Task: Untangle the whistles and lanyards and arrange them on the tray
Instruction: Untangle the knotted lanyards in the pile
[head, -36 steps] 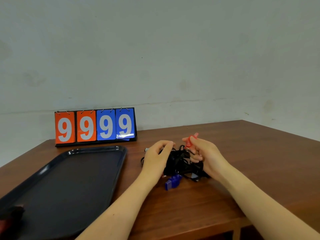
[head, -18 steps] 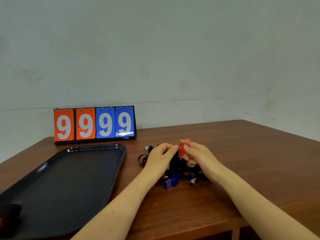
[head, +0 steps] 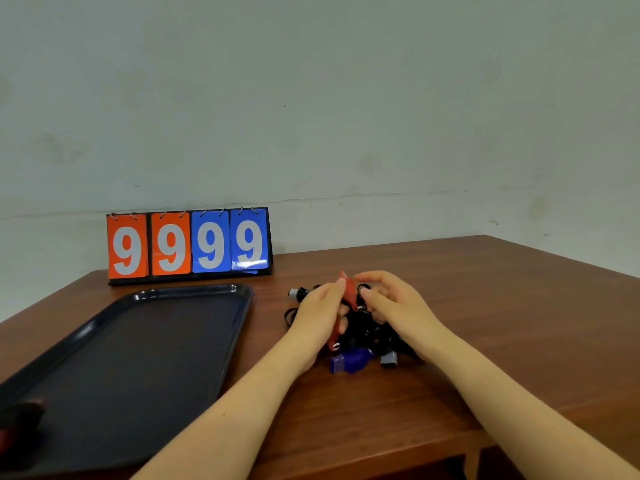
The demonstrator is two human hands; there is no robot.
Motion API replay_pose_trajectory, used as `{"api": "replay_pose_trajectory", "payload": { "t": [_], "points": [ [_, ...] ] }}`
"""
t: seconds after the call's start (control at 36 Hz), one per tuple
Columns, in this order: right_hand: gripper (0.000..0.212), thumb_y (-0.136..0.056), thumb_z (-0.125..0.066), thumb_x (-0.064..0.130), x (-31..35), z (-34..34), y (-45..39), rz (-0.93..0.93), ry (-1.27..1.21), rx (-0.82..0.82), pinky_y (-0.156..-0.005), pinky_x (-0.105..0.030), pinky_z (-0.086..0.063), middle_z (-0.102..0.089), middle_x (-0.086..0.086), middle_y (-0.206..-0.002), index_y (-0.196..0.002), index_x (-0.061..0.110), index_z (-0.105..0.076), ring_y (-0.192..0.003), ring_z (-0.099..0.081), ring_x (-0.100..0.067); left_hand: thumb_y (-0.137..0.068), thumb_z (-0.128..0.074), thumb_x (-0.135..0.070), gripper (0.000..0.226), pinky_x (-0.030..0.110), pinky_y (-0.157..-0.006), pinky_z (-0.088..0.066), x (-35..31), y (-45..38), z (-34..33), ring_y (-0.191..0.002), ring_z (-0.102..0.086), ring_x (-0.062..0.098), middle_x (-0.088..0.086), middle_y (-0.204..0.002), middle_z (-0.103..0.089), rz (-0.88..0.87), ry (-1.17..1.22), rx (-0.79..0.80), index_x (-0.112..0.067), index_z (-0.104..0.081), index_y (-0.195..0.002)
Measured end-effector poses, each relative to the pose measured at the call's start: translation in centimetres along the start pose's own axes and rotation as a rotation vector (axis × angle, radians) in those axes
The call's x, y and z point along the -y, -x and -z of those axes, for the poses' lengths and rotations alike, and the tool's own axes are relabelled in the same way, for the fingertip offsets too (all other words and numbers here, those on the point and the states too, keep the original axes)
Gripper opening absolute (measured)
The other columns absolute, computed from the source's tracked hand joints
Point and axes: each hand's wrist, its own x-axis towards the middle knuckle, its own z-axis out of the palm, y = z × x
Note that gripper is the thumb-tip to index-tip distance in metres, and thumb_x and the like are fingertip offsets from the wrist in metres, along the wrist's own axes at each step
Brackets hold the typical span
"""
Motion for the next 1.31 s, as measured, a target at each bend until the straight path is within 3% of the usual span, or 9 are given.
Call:
{"api": "replay_pose_trajectory", "payload": {
  "t": [0.11, 0.17, 0.25, 0.47, 0.72, 1.03, 1.11, 1.19, 1.31],
  "points": [
    [0.022, -0.090, -0.064, 0.020, 0.0, 0.3, 0.1, 0.017, 0.039, -0.013, -0.068, -0.015, -0.050, -0.063, 0.001, -0.084, -0.110, 0.029, -0.063, -0.073, -0.061, -0.001, -0.101, -0.040, -0.043, 0.041, 0.024, -0.048, -0.032, -0.4, -0.2, 0.7, -0.045, -0.039, 0.010, -0.002, -0.057, -0.042, 0.021, 0.214, -0.173, -0.013, -0.057, -0.079],
    [0.011, -0.088, -0.067, 0.020, 0.2, 0.2, 0.3, 0.011, 0.095, -0.005, -0.069, -0.015, -0.053, -0.068, 0.001, -0.087, -0.097, 0.025, -0.068, -0.080, -0.065, -0.009, -0.101, -0.043, -0.041, 0.037, 0.024, -0.051, -0.033, -0.6, -0.3, 1.0, -0.047, -0.040, 0.010, -0.004, -0.056, -0.042, 0.026, 0.321, -0.215, -0.011, -0.065, -0.095],
    [0.005, -0.088, -0.067, 0.022, 0.3, -0.2, 0.7, 0.011, 0.182, 0.001, -0.057, -0.012, -0.048, -0.068, 0.006, -0.078, -0.085, 0.024, -0.069, -0.069, -0.063, -0.002, -0.099, -0.046, -0.040, 0.037, 0.022, -0.053, -0.034, -0.7, -0.3, 1.2, -0.047, -0.039, 0.008, -0.005, -0.057, -0.043, 0.020, 0.386, -0.200, -0.010, -0.067, -0.110],
    [0.013, -0.089, -0.064, 0.018, 0.4, -0.1, 1.1, 0.139, 0.232, -0.076, -0.062, -0.018, -0.048, -0.066, 0.000, -0.075, -0.079, 0.024, -0.067, -0.070, -0.060, -0.014, -0.099, -0.049, -0.033, 0.033, 0.017, -0.041, -0.033, -1.0, 0.0, 1.5, -0.046, -0.039, 0.008, -0.004, -0.062, -0.046, 0.058, 0.627, -0.085, -0.009, -0.066, -0.113],
    [0.014, -0.090, -0.064, 0.015, 0.9, 0.1, 1.3, 0.179, 0.100, -0.101, -0.068, -0.018, -0.051, -0.062, -0.005, -0.068, -0.088, 0.025, -0.074, -0.066, -0.059, -0.010, -0.100, -0.037, -0.036, 0.032, 0.025, -0.047, -0.028, -1.3, 0.4, 0.2, -0.044, -0.037, 0.012, -0.003, -0.053, -0.037, 0.168, 0.408, -0.112, -0.010, -0.054, -0.092],
    [0.016, -0.090, -0.064, 0.017, 0.8, 0.2, 1.2, 0.163, 0.138, -0.082, -0.068, -0.014, -0.050, -0.060, 0.005, -0.062, -0.089, 0.031, -0.072, -0.064, -0.058, -0.008, -0.095, -0.054, -0.044, 0.036, 0.017, -0.040, -0.035, -1.0, 0.4, 0.9, -0.045, -0.043, 0.009, 0.000, -0.058, -0.047, 0.249, 0.628, 0.033, -0.011, -0.052, -0.080],
    [0.013, -0.091, -0.063, 0.018, 0.9, 0.4, 1.0, 0.144, 0.096, -0.128, -0.065, -0.015, -0.050, -0.057, 0.007, -0.060, -0.087, 0.026, -0.073, -0.062, -0.056, -0.005, -0.093, -0.056, -0.044, 0.031, 0.019, -0.042, -0.034, -0.7, 0.5, 0.8, -0.045, -0.041, 0.009, 0.000, -0.061, -0.049, 0.171, 0.400, -0.025, -0.013, -0.053, -0.091],
    [0.013, -0.092, -0.061, 0.019, 0.9, 0.5, 1.0, 0.129, 0.088, -0.137, -0.063, -0.014, -0.050, -0.056, 0.007, -0.060, -0.086, 0.024, -0.072, -0.063, -0.056, -0.006, -0.092, -0.059, -0.041, 0.037, 0.019, -0.047, -0.039, -0.1, 0.1, 0.9, -0.047, -0.045, 0.005, 0.004, -0.075, -0.059, -0.051, -0.033, -0.185, -0.032, -0.045, -0.125],
    [0.013, -0.093, -0.060, 0.020, 0.7, 0.5, 1.0, 0.118, 0.116, -0.142, -0.064, -0.018, -0.050, -0.056, 0.009, -0.060, -0.087, 0.024, -0.071, -0.064, -0.056, -0.006, -0.098, -0.049, -0.035, 0.020, 0.010, -0.051, -0.036, -0.1, 0.4, 0.4, -0.053, -0.048, -0.001, -0.015, -0.076, -0.061, -0.258, -0.292, -0.075, -0.030, -0.064, -0.111]
  ]
}}
